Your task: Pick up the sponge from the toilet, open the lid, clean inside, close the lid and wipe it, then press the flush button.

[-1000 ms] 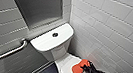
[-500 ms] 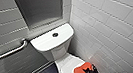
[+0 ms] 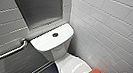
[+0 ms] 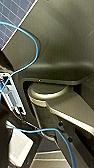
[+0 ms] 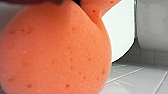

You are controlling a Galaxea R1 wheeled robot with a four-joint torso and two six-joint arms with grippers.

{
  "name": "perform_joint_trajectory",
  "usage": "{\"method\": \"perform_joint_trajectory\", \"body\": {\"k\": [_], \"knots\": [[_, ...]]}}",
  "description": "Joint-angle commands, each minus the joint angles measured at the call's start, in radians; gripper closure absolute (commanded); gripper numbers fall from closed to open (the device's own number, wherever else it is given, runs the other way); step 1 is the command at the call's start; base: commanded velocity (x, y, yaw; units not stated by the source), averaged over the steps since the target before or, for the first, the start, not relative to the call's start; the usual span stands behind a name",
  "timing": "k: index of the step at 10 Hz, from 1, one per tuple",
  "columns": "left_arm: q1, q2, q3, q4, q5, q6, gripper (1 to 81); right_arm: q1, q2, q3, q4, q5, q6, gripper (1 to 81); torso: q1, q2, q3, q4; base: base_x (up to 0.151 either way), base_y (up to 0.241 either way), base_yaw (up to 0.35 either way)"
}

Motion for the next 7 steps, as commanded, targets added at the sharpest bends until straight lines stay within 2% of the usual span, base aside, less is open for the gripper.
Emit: {"method": "perform_joint_trajectory", "body": {"k": [1, 7], "knots": [[0.017, -0.011, 0.023, 0.000, 0.094, 0.001, 1.0, -0.059, -0.125, 0.070, 0.002, 0.000, 0.005, 81.1, 0.000, 0.000, 0.000, 0.000, 0.000, 0.000, 0.000], [0.017, -0.005, 0.034, 0.001, 0.094, 0.001, 1.0, -0.339, -0.312, 0.251, -0.023, 0.233, 0.005, 81.1, 0.000, -0.001, 0.000, 0.000, 0.000, 0.000, 0.000]]}}
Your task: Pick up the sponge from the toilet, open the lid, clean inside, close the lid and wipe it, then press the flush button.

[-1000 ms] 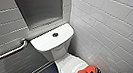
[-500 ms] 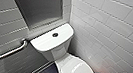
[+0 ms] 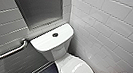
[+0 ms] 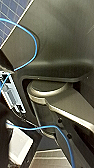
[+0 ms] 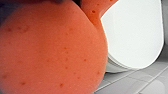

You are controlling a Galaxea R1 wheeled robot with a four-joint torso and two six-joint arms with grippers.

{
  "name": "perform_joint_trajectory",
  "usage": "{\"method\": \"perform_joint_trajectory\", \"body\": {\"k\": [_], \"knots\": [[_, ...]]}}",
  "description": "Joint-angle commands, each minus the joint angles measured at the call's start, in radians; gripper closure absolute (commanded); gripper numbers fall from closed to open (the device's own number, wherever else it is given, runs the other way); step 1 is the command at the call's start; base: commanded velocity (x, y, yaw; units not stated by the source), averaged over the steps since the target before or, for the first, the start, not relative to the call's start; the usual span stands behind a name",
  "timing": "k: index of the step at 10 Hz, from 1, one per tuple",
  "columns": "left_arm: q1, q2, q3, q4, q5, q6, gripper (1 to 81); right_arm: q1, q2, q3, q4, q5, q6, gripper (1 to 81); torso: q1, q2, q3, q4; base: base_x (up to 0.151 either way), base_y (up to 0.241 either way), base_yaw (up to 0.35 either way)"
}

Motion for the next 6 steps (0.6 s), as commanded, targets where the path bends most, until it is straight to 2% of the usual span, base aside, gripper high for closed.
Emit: {"method": "perform_joint_trajectory", "body": {"k": [1, 4, 5, 6], "knots": [[0.017, -0.005, 0.026, 0.001, 0.094, 0.001, 1.0, -0.066, -0.128, 0.108, -0.024, 0.038, 0.000, 81.1, 0.000, 0.000, 0.000, 0.000, 0.000, 0.000, 0.000], [0.009, 0.004, 0.026, 0.007, 0.094, 0.008, 1.0, -0.101, -0.208, 0.258, -0.168, -0.005, -0.011, 81.1, 0.000, 0.000, 0.000, 0.000, 0.000, 0.000, 0.000], [0.008, 0.005, 0.026, 0.013, 0.094, 0.010, 1.0, -0.080, -0.231, 0.309, -0.226, -0.054, -0.011, 81.1, 0.000, 0.000, 0.000, 0.000, 0.000, 0.000, 0.000], [0.006, 0.007, 0.026, 0.015, 0.094, 0.010, 1.0, -0.031, -0.238, 0.349, -0.289, -0.135, -0.011, 81.1, 0.000, -0.001, 0.000, 0.000, 0.000, 0.000, 0.000]]}}
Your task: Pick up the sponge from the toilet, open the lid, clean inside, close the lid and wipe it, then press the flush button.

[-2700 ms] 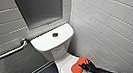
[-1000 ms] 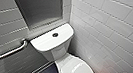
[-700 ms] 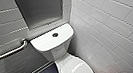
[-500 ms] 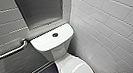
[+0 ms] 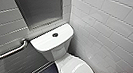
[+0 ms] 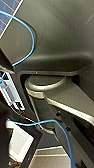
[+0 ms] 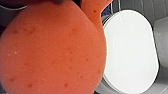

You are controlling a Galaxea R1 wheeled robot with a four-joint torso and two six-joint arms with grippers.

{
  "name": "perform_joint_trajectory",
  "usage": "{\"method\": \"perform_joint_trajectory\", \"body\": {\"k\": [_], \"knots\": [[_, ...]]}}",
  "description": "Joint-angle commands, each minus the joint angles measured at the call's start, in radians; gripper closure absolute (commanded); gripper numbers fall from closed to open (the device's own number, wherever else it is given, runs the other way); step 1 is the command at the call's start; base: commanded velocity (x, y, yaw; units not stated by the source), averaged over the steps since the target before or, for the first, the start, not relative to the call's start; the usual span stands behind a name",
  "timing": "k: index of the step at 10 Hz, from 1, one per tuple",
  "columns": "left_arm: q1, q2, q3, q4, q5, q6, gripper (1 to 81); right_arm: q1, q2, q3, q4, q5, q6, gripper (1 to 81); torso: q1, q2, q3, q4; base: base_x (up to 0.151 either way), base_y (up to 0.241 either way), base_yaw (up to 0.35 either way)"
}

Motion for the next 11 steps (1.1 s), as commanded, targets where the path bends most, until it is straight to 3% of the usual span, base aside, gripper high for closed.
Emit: {"method": "perform_joint_trajectory", "body": {"k": [1, 4, 6, 8, 11], "knots": [[0.006, -0.006, 0.020, 0.004, 0.094, 0.005, 1.0, 0.160, -0.075, 0.124, -0.184, -0.219, -0.004, 81.1, 0.000, 0.000, 0.000, 0.000, 0.000, 0.000, 0.000], [0.006, -0.002, 0.016, 0.004, 0.094, 0.005, 1.0, 0.401, 0.022, 0.113, -0.201, -0.458, -0.004, 81.1, 0.000, 0.000, 0.000, 0.000, 0.000, 0.000, 0.000], [0.006, 0.000, 0.013, 0.004, 0.093, 0.005, 1.0, 0.516, 0.144, 0.020, -0.230, -0.509, -0.004, 81.1, 0.000, 0.000, 0.000, 0.000, 0.000, 0.000, 0.000], [0.006, 0.000, 0.011, 0.004, 0.093, 0.005, 1.0, 0.598, 0.286, -0.077, -0.233, -0.610, 0.000, 81.1, 0.000, 0.000, 0.000, 0.000, 0.000, 0.000, 0.000], [0.006, 0.000, 0.004, 0.002, 0.093, 0.005, 1.0, 0.693, 0.473, -0.247, -0.228, -0.676, 0.003, 81.1, 0.000, 0.000, 0.000, 0.000, 0.000, 0.000, 0.000]]}}
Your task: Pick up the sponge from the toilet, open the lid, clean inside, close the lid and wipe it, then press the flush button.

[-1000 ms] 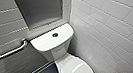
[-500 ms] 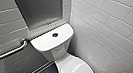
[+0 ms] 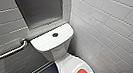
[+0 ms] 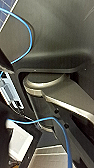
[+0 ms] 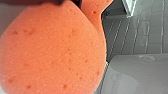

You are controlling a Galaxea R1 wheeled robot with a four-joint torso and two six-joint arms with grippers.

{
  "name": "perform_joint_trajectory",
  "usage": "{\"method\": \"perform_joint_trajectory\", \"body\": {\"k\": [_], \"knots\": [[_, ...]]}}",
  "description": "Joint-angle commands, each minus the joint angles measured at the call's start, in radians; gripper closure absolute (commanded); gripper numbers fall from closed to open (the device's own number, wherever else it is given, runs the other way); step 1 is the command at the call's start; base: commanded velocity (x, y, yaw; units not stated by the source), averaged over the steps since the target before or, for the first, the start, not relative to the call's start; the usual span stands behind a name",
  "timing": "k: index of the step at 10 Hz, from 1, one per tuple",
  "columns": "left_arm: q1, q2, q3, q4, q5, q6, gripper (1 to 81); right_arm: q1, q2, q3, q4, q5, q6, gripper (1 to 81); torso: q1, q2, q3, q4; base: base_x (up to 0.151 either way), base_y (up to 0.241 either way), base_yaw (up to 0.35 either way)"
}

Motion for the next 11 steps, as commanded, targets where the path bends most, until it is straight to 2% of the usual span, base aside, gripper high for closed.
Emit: {"method": "perform_joint_trajectory", "body": {"k": [1, 3, 5, 6, 7, 9, 11], "knots": [[0.009, -0.007, 0.003, -0.001, 0.093, 0.005, 1.0, 0.215, 0.118, -0.156, -0.024, -0.140, 0.008, 81.1, 0.000, 0.000, 0.000, 0.000, 0.000, 0.000, 0.000], [0.009, -0.005, 0.003, -0.001, 0.093, 0.005, 1.0, 0.271, 0.181, -0.235, -0.024, -0.131, 0.035, 81.1, 0.000, 0.000, 0.000, 0.000, 0.000, 0.000, 0.000], [0.009, -0.005, 0.000, -0.006, 0.093, 0.005, 1.0, 0.290, 0.241, -0.317, -0.025, -0.123, 0.037, 81.1, 0.000, 0.000, 0.000, 0.000, 0.000, 0.000, 0.000], [0.010, -0.005, -0.006, -0.009, 0.094, 0.005, 1.0, 0.279, 0.282, -0.384, -0.022, -0.115, 0.040, 81.1, 0.000, 0.000, 0.000, 0.000, 0.000, 0.000, 0.000], [0.010, -0.005, -0.007, -0.009, 0.094, 0.004, 1.0, 0.249, 0.331, -0.449, -0.024, -0.109, 0.073, 81.1, 0.000, 0.000, 0.000, 0.000, 0.000, 0.000, 0.000], [0.013, -0.009, -0.007, -0.010, 0.096, 0.005, 1.0, 0.200, 0.410, -0.588, -0.027, -0.055, 0.084, 81.1, 0.000, 0.000, 0.000, 0.000, 0.000, 0.000, 0.000], [0.015, -0.007, -0.009, -0.009, 0.094, 0.005, 1.0, 0.167, 0.389, -0.577, -0.025, -0.049, 0.084, 81.1, 0.000, 0.000, 0.000, 0.000, 0.000, 0.000, 0.000]]}}
